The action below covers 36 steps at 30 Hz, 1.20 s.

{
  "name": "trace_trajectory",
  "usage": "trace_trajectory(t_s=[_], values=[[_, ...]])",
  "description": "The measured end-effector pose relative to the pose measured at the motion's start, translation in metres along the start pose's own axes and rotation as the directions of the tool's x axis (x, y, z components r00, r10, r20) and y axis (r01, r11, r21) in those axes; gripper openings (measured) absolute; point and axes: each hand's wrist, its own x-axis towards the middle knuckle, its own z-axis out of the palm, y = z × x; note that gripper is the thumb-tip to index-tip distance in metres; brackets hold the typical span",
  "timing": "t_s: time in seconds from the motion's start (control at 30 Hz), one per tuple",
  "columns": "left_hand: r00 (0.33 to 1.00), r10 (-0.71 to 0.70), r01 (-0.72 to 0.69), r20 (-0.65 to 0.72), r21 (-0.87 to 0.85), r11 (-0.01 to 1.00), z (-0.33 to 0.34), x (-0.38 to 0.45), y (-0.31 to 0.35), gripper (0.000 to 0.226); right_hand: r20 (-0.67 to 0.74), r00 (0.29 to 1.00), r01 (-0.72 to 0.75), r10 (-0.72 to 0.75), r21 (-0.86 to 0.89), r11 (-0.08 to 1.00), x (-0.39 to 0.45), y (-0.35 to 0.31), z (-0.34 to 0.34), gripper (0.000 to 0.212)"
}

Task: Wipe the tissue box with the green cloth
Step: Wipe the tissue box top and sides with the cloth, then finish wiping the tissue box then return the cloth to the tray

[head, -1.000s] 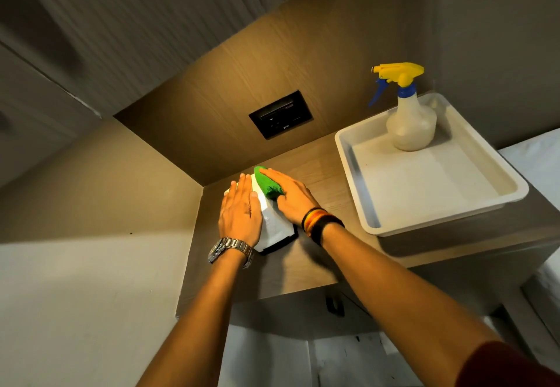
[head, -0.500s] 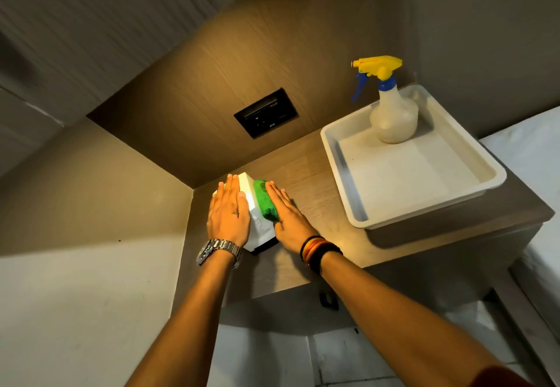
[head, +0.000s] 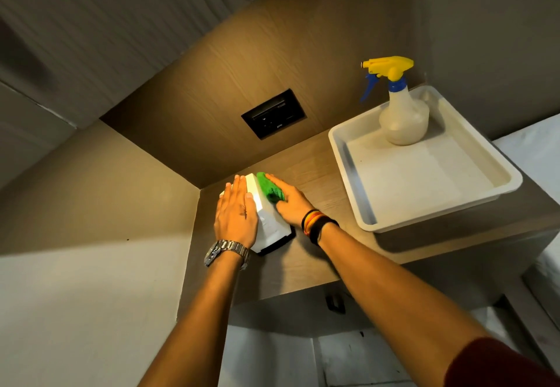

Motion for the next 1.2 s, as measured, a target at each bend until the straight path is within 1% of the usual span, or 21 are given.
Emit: trace_trajectory(t_s=[0.1,0.2,0.27,0.37,0.47,0.57,0.63,0.7,0.77,0.8,0.87,0.9,0.93,0.97,1.0,1.03,1.07,1.1,1.17,1.2], values=[[1.000,0.000,0.000,0.002,0.000,1.000,0.000,0.000,0.000,0.062,0.014,0.999,0.038,-0.039,0.039,0.999,-0.001,-0.011,0.002,0.079],[1.000,0.012,-0.012,-0.007,-0.004,1.000,0.000,-0.001,-0.001,0.057,-0.019,0.991,0.131,-0.130,0.057,0.990,-0.030,-0.005,0.012,0.080],[1.000,0.011,-0.011,0.007,0.000,1.000,-0.001,-0.002,-0.001,0.059,-0.036,0.986,0.167,-0.165,0.052,0.985,-0.057,0.005,0.018,0.079],[0.999,0.008,-0.008,0.036,0.015,1.000,-0.004,0.000,0.001,0.053,-0.050,0.989,0.142,-0.140,0.049,0.989,-0.096,0.016,0.016,0.079],[0.997,0.010,-0.012,0.072,0.035,0.999,-0.009,-0.001,0.004,0.052,-0.084,0.992,0.094,-0.090,0.041,0.995,-0.121,0.006,0.004,0.080],[0.994,0.003,-0.005,0.111,0.025,1.000,-0.012,0.000,0.005,0.053,-0.184,0.976,0.119,-0.118,-0.007,0.993,-0.129,-0.019,-0.021,0.083],[0.993,0.001,-0.006,0.117,0.039,0.999,-0.015,-0.001,0.006,0.054,-0.246,0.951,0.154,-0.189,-0.155,0.976,-0.132,-0.038,-0.050,0.084],[0.999,0.047,-0.049,0.026,0.074,0.996,-0.015,0.001,0.016,0.055,-0.275,0.917,0.156,-0.288,-0.416,0.896,-0.130,-0.053,-0.088,0.083],[0.988,0.132,-0.129,-0.077,0.039,0.991,-0.011,0.004,0.041,0.054,-0.281,0.904,0.063,-0.322,-0.658,0.750,-0.126,-0.062,-0.125,0.078],[0.982,0.175,-0.174,-0.076,0.012,0.985,-0.006,0.003,0.059,0.055,-0.288,0.905,-0.010,-0.311,-0.748,0.663,-0.123,-0.062,-0.142,0.075],[0.965,0.261,-0.261,-0.010,-0.025,0.965,0.013,-0.004,0.100,0.056,-0.301,0.925,-0.171,-0.232,-0.875,0.453,-0.116,-0.056,-0.172,0.069],[0.956,0.293,-0.292,0.017,-0.052,0.955,0.028,-0.011,0.120,0.057,-0.310,0.935,-0.237,-0.172,-0.908,0.344,-0.114,-0.050,-0.182,0.066],[0.950,0.310,-0.306,0.040,-0.087,0.948,0.041,-0.018,0.138,0.058,-0.319,0.943,-0.285,-0.098,-0.922,0.262,-0.112,-0.044,-0.190,0.063],[0.946,0.315,-0.307,0.069,-0.113,0.945,0.055,-0.026,0.154,0.059,-0.333,0.943,-0.325,-0.005,-0.922,0.211,-0.110,-0.038,-0.197,0.060],[0.943,0.316,-0.302,0.108,-0.122,0.945,0.067,-0.032,0.167,0.059,-0.339,0.935,-0.352,0.100,-0.917,0.188,-0.109,-0.033,-0.201,0.059],[0.939,0.311,-0.296,0.147,-0.115,0.948,0.078,-0.038,0.176,0.060,-0.328,0.919,-0.366,0.217,-0.917,0.162,-0.107,-0.027,-0.204,0.065],[0.938,0.296,-0.279,0.182,-0.114,0.954,0.087,-0.042,0.181,0.060,-0.311,0.894,-0.360,0.322,-0.927,0.105,-0.104,-0.021,-0.204,0.077],[0.943,0.271,-0.249,0.195,-0.128,0.960,0.094,-0.045,0.183,0.060,-0.294,0.871,-0.339,0.393,-0.940,0.049,-0.099,-0.015,-0.204,0.090],[0.953,0.234,-0.206,0.191,-0.153,0.966,0.099,-0.047,0.182,0.060,-0.292,0.846,-0.311,0.446,-0.950,-0.031,-0.090,-0.006,-0.201,0.107],[0.956,0.232,-0.205,0.179,-0.155,0.966,0.099,-0.048,0.181,0.060,-0.303,0.843,-0.320,0.444,-0.947,-0.038,-0.089,-0.003,-0.200,0.110]])
